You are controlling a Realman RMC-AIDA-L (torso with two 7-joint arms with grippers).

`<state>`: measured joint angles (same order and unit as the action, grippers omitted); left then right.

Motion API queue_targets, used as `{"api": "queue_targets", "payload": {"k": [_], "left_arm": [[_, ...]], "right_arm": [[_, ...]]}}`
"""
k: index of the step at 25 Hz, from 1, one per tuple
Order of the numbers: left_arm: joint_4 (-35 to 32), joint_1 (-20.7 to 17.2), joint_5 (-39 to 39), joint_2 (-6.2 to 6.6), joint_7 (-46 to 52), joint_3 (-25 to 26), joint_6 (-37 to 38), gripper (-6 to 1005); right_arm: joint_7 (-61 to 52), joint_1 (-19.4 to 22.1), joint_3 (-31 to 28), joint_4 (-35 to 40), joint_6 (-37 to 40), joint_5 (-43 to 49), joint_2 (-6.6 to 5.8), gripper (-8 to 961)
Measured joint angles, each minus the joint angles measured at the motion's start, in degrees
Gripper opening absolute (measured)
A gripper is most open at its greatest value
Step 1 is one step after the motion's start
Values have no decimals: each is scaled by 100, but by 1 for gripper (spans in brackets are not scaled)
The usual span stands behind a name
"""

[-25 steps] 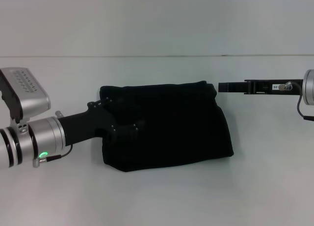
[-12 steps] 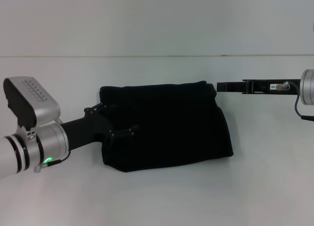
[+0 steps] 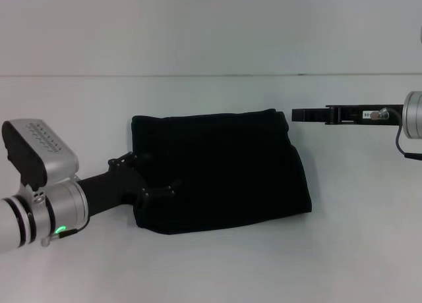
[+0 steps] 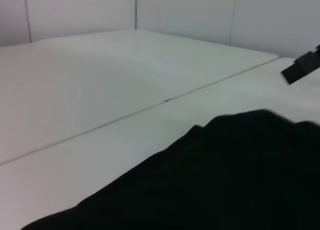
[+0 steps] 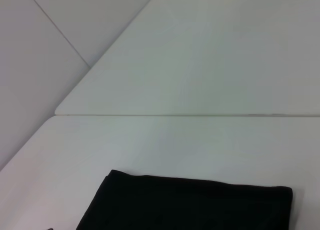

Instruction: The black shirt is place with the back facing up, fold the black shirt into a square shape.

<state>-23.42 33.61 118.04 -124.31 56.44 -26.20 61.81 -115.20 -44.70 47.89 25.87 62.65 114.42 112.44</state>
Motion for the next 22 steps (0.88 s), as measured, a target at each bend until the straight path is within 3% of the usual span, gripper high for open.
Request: {"api": "queue_targets", "payload": {"k": [5, 9, 16, 22], "left_arm": [[-109, -43, -51, 18, 85, 42, 874, 909], [-326, -40, -79, 30, 311, 51, 1579, 908], [-359, -5, -212, 38, 362, 54, 1674, 909], [-363, 0, -271, 38, 479, 53, 1685, 909]], "right_arm": [[184, -22, 18, 0, 51, 1, 5, 562], [921, -29, 23, -2, 206, -2, 96, 561], [2711, 22, 26, -25, 226, -21, 359, 559], [3182, 40, 97, -71, 116, 50, 409, 557]]}}
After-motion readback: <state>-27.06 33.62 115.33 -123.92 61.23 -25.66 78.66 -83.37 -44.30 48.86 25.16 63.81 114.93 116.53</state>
